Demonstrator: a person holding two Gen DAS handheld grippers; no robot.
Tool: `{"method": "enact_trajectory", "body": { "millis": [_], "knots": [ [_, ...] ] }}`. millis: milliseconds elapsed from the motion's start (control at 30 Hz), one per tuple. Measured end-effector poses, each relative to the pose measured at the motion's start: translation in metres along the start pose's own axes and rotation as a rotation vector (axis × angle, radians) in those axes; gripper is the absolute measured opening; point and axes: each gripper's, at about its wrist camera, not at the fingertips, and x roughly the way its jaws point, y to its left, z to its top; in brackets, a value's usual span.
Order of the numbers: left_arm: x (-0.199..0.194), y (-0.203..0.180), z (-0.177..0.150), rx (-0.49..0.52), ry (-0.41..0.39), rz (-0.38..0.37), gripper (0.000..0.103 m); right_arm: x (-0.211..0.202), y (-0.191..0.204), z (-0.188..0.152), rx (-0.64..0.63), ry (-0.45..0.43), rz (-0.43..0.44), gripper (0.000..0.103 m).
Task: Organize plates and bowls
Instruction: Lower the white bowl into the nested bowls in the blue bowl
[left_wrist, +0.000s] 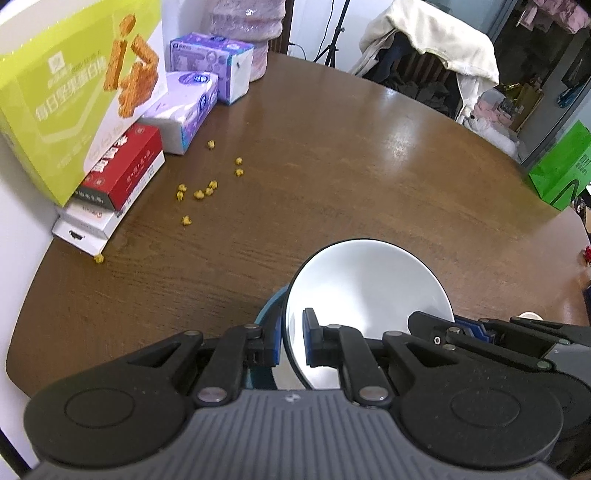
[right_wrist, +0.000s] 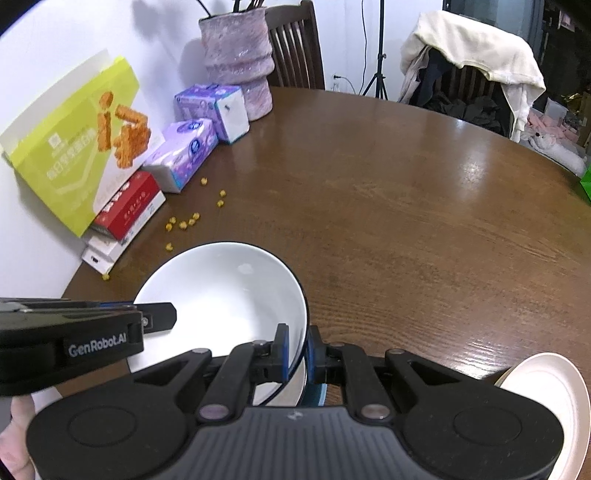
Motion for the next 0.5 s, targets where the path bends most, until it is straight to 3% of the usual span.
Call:
{"method": "enact_trajectory", "body": {
  "millis": [500],
  "knots": [
    [0.011, 0.002, -0.010, 0.021, 0.027, 0.009, 0.011, 0.015, 0.008, -0.010, -0.057, 0.034, -0.022, 0.010]
  ]
}}
